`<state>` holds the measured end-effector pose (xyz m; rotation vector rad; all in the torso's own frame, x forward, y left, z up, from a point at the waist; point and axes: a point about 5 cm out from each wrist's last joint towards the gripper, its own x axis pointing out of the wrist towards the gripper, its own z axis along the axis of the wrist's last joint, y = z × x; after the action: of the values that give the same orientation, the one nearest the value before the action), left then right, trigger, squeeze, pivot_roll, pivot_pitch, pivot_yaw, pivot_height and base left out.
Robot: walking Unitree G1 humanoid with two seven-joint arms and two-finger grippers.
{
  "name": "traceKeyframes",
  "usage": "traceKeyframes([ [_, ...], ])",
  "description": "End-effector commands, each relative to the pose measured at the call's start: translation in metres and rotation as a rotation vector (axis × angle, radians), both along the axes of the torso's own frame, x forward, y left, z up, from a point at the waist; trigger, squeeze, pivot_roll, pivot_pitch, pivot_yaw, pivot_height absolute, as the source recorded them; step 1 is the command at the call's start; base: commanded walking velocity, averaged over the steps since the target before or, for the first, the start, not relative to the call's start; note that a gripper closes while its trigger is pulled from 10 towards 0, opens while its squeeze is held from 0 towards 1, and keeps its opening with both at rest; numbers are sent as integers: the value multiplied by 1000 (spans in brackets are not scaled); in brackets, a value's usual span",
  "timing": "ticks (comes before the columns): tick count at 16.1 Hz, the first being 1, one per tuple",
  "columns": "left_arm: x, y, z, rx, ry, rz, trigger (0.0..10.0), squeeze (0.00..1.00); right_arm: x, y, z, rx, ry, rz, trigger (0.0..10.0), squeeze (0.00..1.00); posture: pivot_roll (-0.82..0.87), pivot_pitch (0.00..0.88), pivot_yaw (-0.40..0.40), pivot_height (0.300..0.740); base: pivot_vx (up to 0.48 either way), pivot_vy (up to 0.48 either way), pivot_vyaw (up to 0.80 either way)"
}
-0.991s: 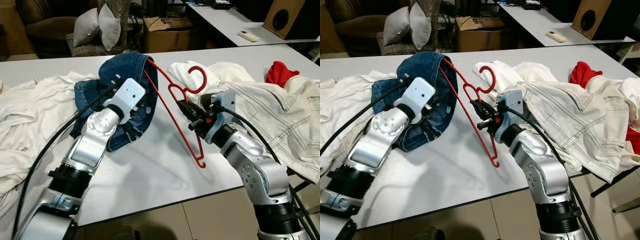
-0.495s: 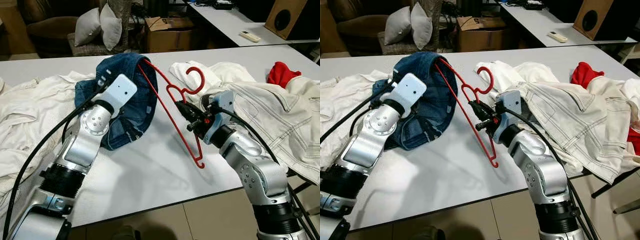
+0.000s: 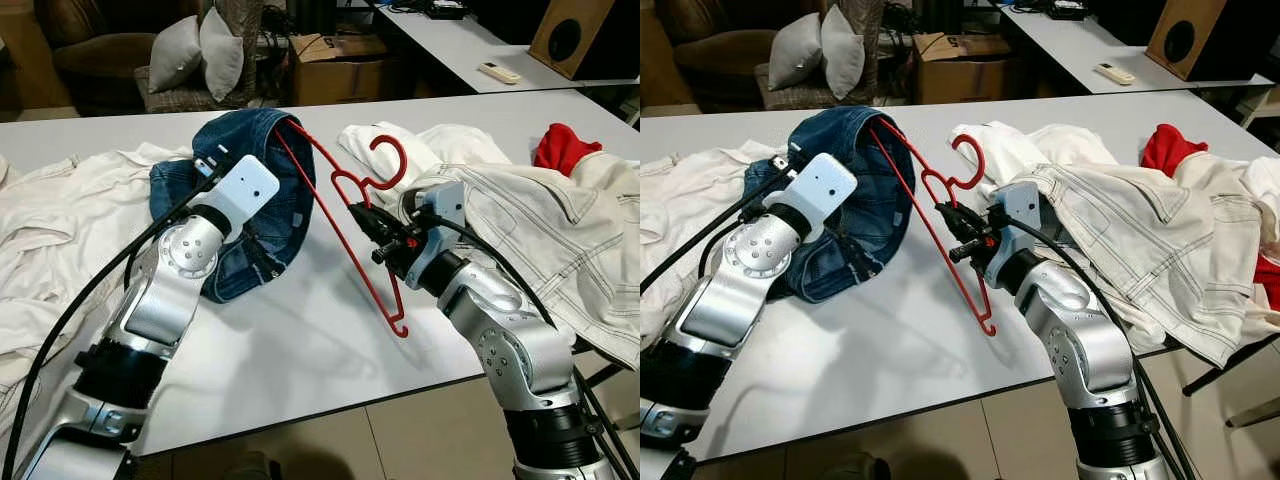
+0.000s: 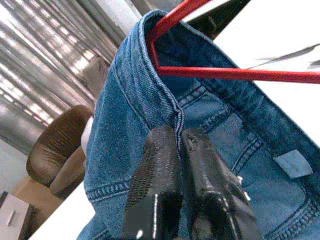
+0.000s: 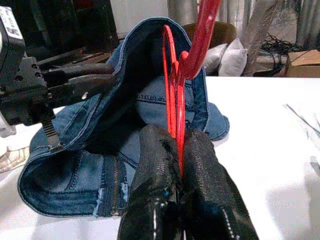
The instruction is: Hang hanger
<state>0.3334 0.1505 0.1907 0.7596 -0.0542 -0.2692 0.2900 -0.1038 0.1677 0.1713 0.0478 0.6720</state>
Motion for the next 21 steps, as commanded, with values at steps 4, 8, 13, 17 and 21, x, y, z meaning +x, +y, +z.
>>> traceKeyframes([
  [4,2,19,5,0,11,66,0,0,5,-1,6,-3,-26,-5,10000,0,68,0,-11,740,0,0,0],
  [8,9,33,26,-75,-26,93,0,0,5,-1,6,-7,-23,3,10000,0,73,0,-22,740,0,0,0],
  [13,8,21,85,-480,3,-129,0,0,-21,10,-13,-37,86,222,10000,0,84,0,-25,740,0,0,0],
  [17,4,28,116,-473,65,-263,0,0,0,12,-40,-114,238,79,10000,0,96,0,-13,740,0,0,0],
  [21,-5,77,132,-298,161,-213,0,0,35,-21,-11,-55,152,-106,10000,0,96,0,-9,740,0,0,0],
])
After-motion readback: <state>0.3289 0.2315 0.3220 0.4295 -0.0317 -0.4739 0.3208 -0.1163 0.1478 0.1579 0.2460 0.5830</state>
